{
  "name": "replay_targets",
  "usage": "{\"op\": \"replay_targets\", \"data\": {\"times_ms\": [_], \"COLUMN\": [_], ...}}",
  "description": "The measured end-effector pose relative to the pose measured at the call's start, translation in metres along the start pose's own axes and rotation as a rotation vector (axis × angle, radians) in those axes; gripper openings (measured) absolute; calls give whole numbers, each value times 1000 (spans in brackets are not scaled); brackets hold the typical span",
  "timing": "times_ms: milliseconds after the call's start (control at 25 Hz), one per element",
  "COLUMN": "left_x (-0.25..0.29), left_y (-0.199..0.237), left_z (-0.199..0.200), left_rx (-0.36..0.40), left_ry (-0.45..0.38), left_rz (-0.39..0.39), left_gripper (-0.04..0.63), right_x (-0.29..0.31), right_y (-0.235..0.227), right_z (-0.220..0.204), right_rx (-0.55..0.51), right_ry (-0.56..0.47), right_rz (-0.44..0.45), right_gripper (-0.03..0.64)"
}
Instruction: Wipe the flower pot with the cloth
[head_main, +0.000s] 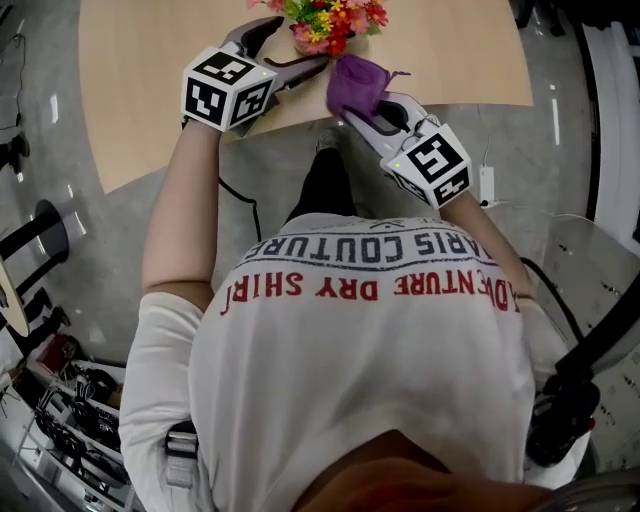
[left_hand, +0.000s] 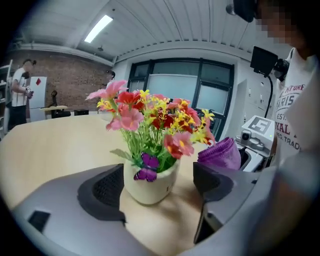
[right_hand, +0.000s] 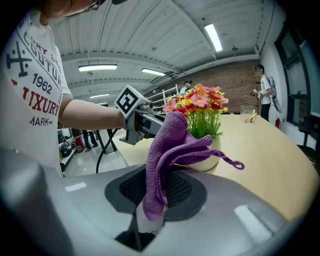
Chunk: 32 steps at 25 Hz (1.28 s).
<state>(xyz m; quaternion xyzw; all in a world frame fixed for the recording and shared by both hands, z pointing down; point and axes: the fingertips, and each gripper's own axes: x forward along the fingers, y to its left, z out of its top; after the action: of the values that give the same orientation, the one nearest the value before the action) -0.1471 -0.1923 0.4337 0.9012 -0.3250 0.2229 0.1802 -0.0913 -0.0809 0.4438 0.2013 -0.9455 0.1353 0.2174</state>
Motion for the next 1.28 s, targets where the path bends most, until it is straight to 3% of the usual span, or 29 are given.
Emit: {"op": "replay_targets", "data": {"times_ms": [120, 280, 520, 600, 800, 1000, 1280], "left_x": [6, 11, 22, 22, 27, 34, 37], "left_y": [7, 9, 16, 19, 18, 37, 17], "left_z": [14, 28, 30, 30, 24, 43, 31], "left_rx": [35, 14, 26, 26, 23, 14, 28], "left_ry": [-12, -83, -113, -120, -125, -118, -110], "left_rz": [-10, -19, 37, 52, 58, 42, -1], "left_gripper": [420, 420, 397, 342, 336, 336, 336], "right_x": [-6, -15, -24, -28, -36, -27, -14], "right_y": [-4, -12, -25, -32, -67, -121, -135], "right_z": [1, 0, -2, 0, 9, 57, 32], "right_rx": [21, 53, 155, 230, 428, 624, 604], "right_ry": [-6, -15, -43, -65, -144, -214, -108], "right_rz": [-20, -35, -9, 8, 54, 159, 155], "right_gripper": [65, 65, 65, 65, 64, 64, 64]}}
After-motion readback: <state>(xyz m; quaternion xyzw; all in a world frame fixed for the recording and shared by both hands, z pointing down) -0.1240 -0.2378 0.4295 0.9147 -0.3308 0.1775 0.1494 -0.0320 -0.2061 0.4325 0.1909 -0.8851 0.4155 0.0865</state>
